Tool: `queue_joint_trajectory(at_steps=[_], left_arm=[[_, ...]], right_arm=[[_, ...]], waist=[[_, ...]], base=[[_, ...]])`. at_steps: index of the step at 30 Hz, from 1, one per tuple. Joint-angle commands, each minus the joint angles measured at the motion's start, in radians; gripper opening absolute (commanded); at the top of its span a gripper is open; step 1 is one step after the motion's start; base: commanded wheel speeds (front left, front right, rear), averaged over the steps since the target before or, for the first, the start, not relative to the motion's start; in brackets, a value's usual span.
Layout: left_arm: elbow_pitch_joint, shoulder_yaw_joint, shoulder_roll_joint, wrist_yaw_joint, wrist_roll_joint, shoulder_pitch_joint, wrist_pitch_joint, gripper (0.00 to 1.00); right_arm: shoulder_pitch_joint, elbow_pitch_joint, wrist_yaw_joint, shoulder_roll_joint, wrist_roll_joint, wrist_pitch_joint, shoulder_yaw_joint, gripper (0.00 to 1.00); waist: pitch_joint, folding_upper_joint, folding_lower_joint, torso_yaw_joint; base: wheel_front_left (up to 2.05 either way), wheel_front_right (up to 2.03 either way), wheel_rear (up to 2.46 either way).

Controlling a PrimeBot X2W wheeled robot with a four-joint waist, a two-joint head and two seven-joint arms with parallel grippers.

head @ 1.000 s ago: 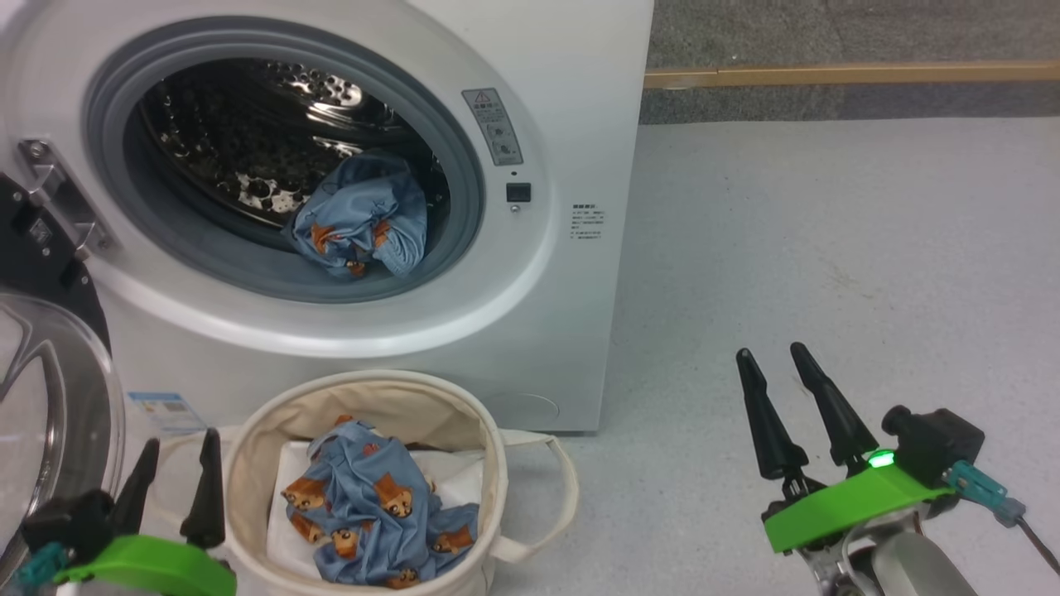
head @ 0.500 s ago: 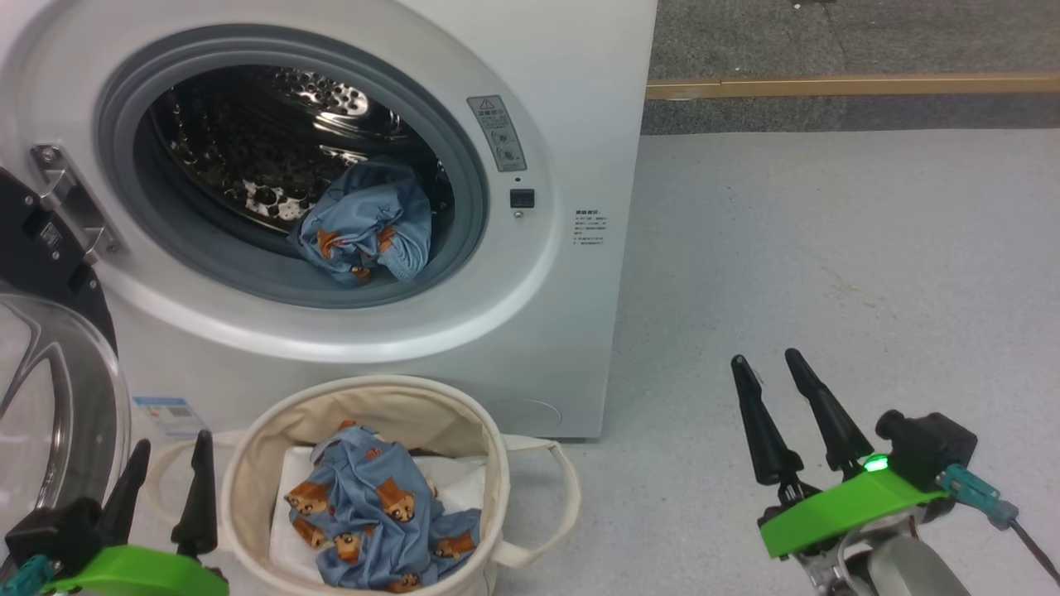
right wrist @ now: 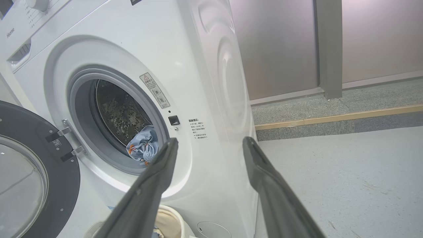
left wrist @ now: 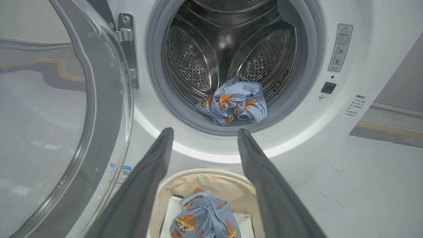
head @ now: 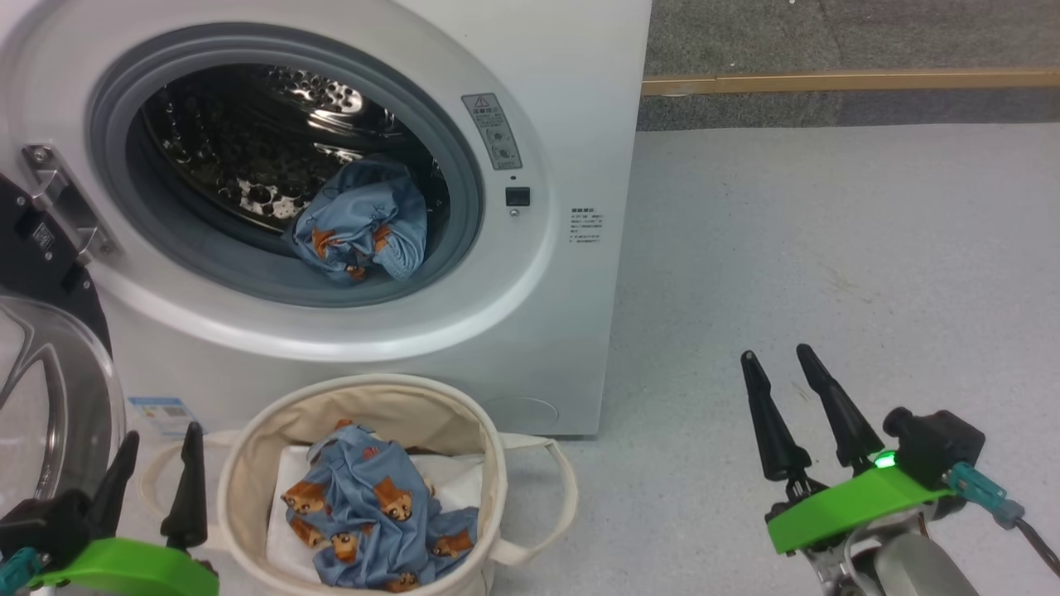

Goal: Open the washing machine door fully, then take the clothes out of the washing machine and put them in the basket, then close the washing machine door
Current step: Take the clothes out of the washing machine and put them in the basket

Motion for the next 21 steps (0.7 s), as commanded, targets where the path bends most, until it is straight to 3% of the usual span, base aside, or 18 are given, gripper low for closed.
queue_joint_trajectory(at_steps=[1, 21], left_arm=[[-0.036, 0.041, 0.045, 0.009, -0.003, -0.038, -0.002, 1.00], [-0.018, 0.022, 0.050, 0.003, -0.015, -0.053, -0.004, 1.00]], right_arm=[[-0.026, -0.031, 0.000, 0.004, -0.011, -0.005, 0.013, 1.00], [-0.023, -0.027, 0.000, 0.012, -0.029, -0.005, 0.008, 1.00]], waist=[[0.001, -0.0001, 0.0000, 0.000], [0.004, -0.0001, 0.0000, -0.010]], base=[[0.00, 0.00, 0.00], [0.00, 0.00, 0.00]])
